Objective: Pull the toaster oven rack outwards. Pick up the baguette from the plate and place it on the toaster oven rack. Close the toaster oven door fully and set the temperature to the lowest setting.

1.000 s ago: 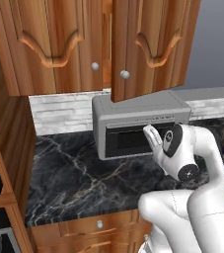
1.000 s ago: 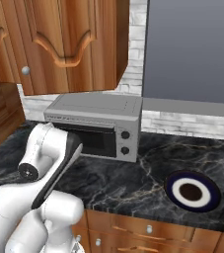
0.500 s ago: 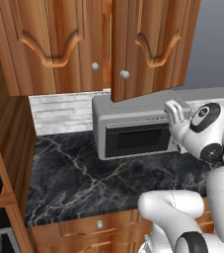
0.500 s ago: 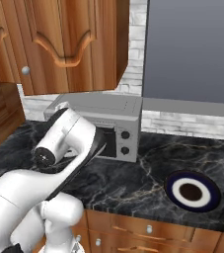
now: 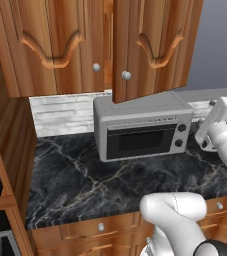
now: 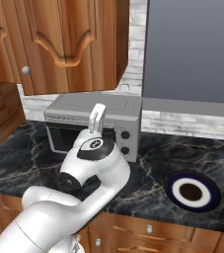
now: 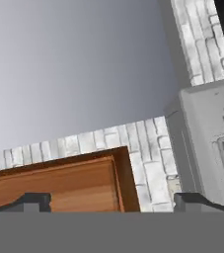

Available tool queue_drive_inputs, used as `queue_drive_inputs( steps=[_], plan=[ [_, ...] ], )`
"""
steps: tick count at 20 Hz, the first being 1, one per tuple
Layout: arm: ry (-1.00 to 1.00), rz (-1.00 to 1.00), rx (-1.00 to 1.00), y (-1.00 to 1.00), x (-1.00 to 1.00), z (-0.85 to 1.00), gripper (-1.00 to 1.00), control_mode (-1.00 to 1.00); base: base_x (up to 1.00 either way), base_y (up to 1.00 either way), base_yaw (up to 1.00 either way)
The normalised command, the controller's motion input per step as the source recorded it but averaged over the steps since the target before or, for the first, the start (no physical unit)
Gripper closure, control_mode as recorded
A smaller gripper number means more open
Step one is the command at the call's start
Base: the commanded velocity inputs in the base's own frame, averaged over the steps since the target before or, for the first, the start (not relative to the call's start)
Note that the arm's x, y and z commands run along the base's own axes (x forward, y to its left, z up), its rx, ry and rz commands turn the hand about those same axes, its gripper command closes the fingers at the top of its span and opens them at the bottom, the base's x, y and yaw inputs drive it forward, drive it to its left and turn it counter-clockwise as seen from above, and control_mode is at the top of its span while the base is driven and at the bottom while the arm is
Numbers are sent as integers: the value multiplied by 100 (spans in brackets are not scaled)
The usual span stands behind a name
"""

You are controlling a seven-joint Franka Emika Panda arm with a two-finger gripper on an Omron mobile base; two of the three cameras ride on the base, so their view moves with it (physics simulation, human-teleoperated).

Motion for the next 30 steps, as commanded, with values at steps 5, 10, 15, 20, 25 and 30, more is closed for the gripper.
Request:
queue_drive_inputs(
  steps=[5,10,15,20,25,30],
  plan=[
    [-26,-1,53,-53,-1,40,-100,-100,0,0,0],
    [-36,-2,43,-33,0,28,-100,-100,0,0,0],
    [-47,-4,43,-44,-19,23,-100,-100,0,0,0],
    [-19,1,43,-38,-43,25,-100,-100,0,0,0],
    [-1,21,53,-42,-43,15,-100,-100,0,0,0],
    [-1,42,59,-48,-47,13,-100,-100,0,0,0]
  ],
)
